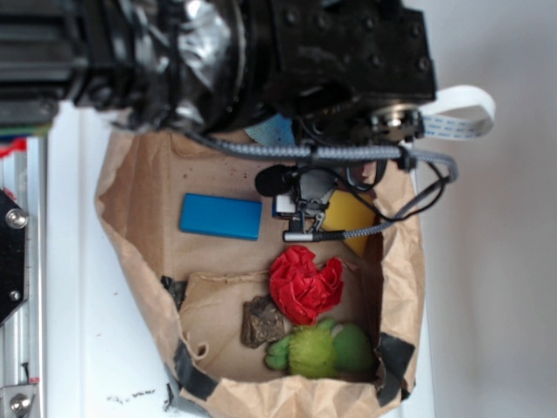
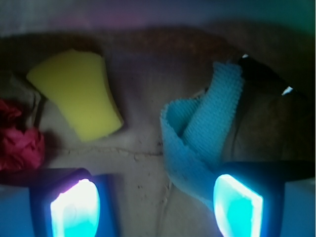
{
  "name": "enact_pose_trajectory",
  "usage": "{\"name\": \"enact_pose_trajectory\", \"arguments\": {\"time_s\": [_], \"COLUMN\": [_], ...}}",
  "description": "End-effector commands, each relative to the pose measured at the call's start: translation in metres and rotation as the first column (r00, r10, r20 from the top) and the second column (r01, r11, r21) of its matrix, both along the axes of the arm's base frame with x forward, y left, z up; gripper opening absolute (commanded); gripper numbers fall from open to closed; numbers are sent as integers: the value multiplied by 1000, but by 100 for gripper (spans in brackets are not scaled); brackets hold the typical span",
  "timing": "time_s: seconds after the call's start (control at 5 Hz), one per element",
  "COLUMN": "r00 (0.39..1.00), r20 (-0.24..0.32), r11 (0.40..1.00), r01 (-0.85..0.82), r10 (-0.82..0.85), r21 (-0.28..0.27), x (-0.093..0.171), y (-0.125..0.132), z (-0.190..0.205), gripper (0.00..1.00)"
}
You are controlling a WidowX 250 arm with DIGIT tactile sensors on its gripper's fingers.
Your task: Grab the blue cloth.
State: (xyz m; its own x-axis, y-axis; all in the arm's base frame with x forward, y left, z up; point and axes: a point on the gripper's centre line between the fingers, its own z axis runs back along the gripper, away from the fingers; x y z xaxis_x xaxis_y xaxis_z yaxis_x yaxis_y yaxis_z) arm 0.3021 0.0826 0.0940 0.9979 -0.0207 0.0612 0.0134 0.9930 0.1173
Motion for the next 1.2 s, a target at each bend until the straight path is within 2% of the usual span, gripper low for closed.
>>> {"name": "enact_pose_trajectory", "arguments": {"time_s": [0.0,0.2,0.6,1.0], "r00": [994,992,988,995], "r20": [107,121,153,96], "r11": [997,993,990,987], "r01": [-24,-33,-40,12], "r10": [16,20,19,-28], "r21": [72,110,135,163], "x": [16,18,22,9], "y": [22,26,25,23], "z": [5,-1,-13,-28], "gripper": [100,100,100,100]}}
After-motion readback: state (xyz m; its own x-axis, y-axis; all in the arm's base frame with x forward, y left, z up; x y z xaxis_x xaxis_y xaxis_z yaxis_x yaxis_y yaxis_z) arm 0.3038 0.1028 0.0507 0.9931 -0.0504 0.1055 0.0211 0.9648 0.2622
